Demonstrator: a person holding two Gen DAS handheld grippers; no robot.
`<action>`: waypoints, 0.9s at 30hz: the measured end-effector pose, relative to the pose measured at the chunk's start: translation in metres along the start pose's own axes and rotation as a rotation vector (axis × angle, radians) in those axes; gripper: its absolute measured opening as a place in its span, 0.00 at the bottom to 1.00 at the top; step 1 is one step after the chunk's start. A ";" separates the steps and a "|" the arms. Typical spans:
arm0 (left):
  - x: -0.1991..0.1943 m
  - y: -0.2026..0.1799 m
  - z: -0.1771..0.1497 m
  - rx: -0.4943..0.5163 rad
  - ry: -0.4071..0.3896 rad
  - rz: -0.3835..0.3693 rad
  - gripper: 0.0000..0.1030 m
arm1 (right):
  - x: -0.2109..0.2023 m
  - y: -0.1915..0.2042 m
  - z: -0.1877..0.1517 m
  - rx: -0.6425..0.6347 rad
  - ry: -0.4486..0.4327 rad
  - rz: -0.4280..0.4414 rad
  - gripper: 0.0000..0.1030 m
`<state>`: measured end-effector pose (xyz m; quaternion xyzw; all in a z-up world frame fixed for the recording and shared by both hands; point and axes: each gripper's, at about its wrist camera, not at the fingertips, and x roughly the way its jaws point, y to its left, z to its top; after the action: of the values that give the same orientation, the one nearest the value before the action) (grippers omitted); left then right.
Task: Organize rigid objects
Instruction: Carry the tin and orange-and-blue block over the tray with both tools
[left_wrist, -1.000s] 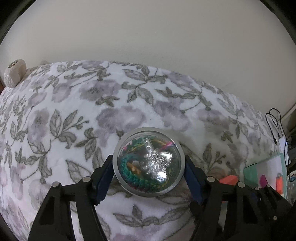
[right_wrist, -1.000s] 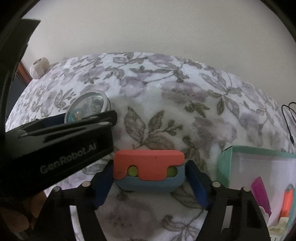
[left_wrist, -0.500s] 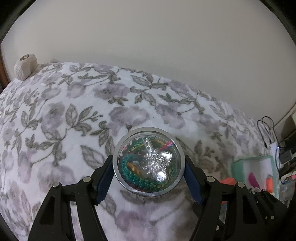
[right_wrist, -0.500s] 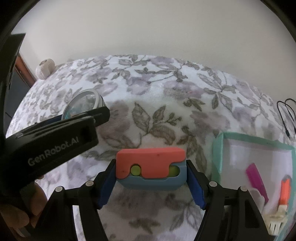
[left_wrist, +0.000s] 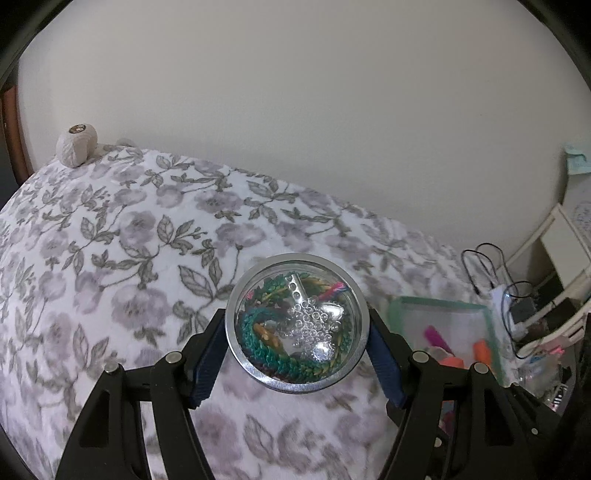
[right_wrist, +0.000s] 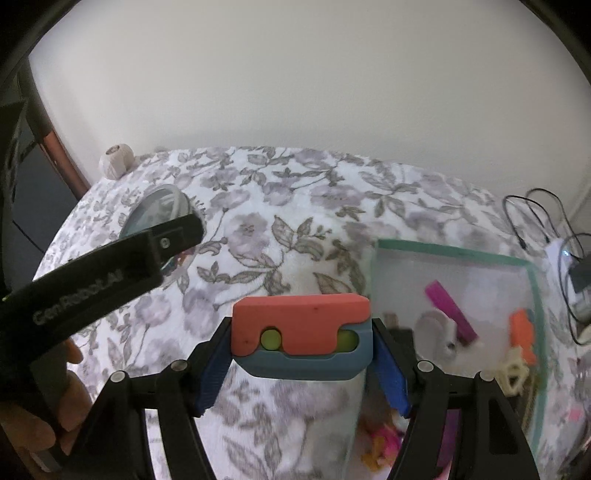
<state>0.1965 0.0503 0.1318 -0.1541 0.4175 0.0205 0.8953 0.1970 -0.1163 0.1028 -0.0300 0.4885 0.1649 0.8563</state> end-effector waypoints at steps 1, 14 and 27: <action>-0.005 -0.002 -0.002 0.003 -0.002 0.002 0.71 | -0.006 -0.002 -0.004 0.006 -0.004 0.002 0.71; -0.063 -0.037 -0.055 0.075 -0.025 -0.018 0.71 | -0.067 -0.031 -0.046 0.057 -0.047 -0.042 0.71; -0.075 -0.085 -0.098 0.196 -0.001 -0.060 0.71 | -0.082 -0.085 -0.074 0.201 -0.029 -0.077 0.71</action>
<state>0.0892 -0.0522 0.1507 -0.0780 0.4122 -0.0472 0.9065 0.1233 -0.2333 0.1244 0.0398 0.4885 0.0823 0.8678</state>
